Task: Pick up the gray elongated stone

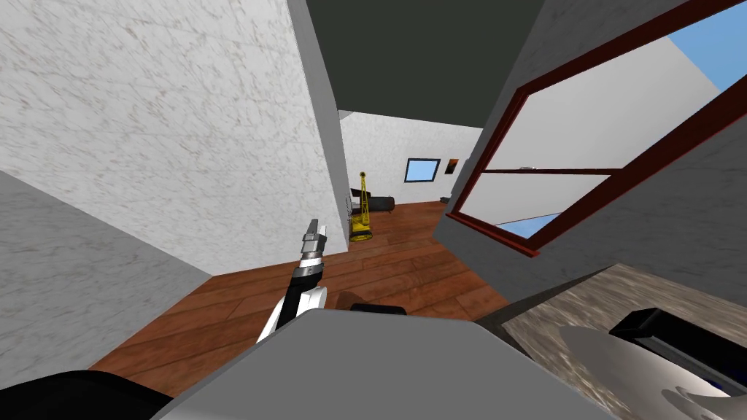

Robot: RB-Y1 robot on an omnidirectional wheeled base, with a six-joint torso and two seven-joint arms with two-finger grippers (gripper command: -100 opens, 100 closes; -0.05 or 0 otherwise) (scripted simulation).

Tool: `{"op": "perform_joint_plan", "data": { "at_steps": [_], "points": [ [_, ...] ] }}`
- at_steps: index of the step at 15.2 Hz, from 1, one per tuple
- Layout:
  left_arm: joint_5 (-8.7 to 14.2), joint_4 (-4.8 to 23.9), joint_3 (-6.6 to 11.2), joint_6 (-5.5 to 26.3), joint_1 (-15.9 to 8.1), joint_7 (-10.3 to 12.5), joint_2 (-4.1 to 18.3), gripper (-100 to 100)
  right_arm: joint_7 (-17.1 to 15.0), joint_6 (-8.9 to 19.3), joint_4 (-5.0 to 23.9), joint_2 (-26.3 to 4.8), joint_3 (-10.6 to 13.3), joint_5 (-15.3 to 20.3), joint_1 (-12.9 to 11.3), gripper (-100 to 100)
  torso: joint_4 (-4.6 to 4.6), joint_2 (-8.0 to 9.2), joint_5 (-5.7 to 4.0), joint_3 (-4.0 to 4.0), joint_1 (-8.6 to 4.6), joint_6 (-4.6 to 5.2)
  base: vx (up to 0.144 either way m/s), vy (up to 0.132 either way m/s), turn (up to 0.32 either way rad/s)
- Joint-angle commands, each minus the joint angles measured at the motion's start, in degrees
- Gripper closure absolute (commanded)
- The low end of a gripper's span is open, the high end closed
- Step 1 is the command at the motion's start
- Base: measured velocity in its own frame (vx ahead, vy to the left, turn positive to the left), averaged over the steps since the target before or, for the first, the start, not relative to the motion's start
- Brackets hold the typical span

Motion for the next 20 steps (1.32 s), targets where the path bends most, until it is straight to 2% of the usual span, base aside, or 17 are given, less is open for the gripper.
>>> {"op": "perform_joint_plan", "data": {
  "at_steps": [1, 2, 3, 5, 6, 7, 10, 11, 12, 16, 17, 19, 20],
  "points": [
    [0.00, 0.00, 0.00, 0.00, 0.00, 0.00, 0.00, 0, 0.11, 0.13, -0.82, -0.70, -0.37, -0.44, 1.77, -100, 0.00, 0.00, 0.00, 0.00, 0.00, 0.00, 0.017, -0.126, 0.000],
    [0.00, 0.00, -0.01, 0.00, -0.01, 0.00, -0.01, 0, 0.26, -0.46, -1.21, -0.46, 1.74, 0.17, 2.67, -100, 0.03, 0.14, 0.04, 0.08, 0.22, 0.00, -0.008, -0.131, -0.013],
    [0.00, 0.00, -0.01, 0.00, -0.01, 0.00, -0.01, 0, 0.31, -0.69, -1.45, -0.28, 2.55, 0.40, 2.98, -100, 0.06, 0.28, 0.08, 0.16, 0.31, 0.03, -0.009, -0.152, -0.021],
    [0.00, 0.00, -0.01, 0.00, -0.01, 0.00, -0.01, 0, 0.34, -0.86, -1.65, -0.11, 3.12, 0.55, 3.19, -100, 0.11, 0.41, 0.08, 0.25, 0.36, 0.03, -0.012, -0.129, -0.014],
    [0.00, 0.00, -0.01, 0.00, -0.01, 0.00, -0.01, 0, 0.50, -0.40, -1.80, -0.30, 2.20, 0.19, 3.35, -100, 0.12, 0.45, 0.09, 0.27, 0.39, 0.03, -0.011, -0.073, 0.002],
    [0.00, 0.00, -0.02, 0.00, -0.01, 0.00, -0.02, 0, 0.59, 0.56, -1.68, 1.40, 3.46, 1.19, 2.14, -100, 0.12, 0.46, 0.11, 0.28, 0.53, 0.02, 0.008, -0.037, 0.069],
    [0.00, 0.00, -0.02, 0.00, -0.01, 0.00, -0.02, 0, 0.87, 2.23, -1.70, 3.84, 4.87, 2.43, 0.63, -100, 0.10, 0.34, 0.18, 0.21, 0.84, 0.02, 0.030, -0.022, 0.071],
    [0.00, 0.00, -0.02, 0.00, -0.01, 0.00, -0.02, 0, 0.86, 1.60, -1.99, 2.81, 4.05, 1.76, 1.62, -100, 0.09, 0.31, 0.19, 0.20, 0.87, 0.01, 0.019, -0.012, 0.023],
    [0.00, 0.00, -0.02, 0.00, -0.01, 0.00, -0.02, 0, 0.90, 1.84, -2.01, 2.99, 4.17, 1.86, 1.52, 100, 0.08, 0.32, 0.21, 0.19, 0.91, 0.01, 0.006, -0.005, 0.001],
    [0.00, 0.00, -0.03, 0.00, -0.01, 0.00, -0.03, 0, 0.96, 1.82, -2.04, 2.96, 4.17, 1.89, 1.52, 100, 0.10, 0.38, 0.23, 0.23, 0.95, 0.04, 0.000, 0.000, 0.000],
    [0.00, 0.00, -0.03, 0.00, -0.01, 0.00, -0.03, 0, 0.55, 0.28, -1.67, 0.99, 3.23, 0.98, 2.39, 100, 0.10, 0.39, 0.24, 0.24, 0.95, 0.03, -0.014, 0.014, -0.078],
    [0.00, 0.00, -0.03, 0.00, -0.01, 0.00, -0.03, 0, 0.41, -0.55, -1.66, -0.23, 2.52, 0.35, 3.14, 100, 0.11, 0.47, 0.30, 0.28, 1.07, 0.07, -0.034, 0.035, -0.103],
    [0.00, 0.00, -0.03, 0.00, -0.02, 0.00, -0.03, 0, 0.63, 0.42, -1.96, 0.58, 2.83, 0.69, 2.92, 100, 0.12, 0.51, 0.32, 0.30, 1.13, 0.08, -0.025, 0.020, -0.025]
  ]
}}
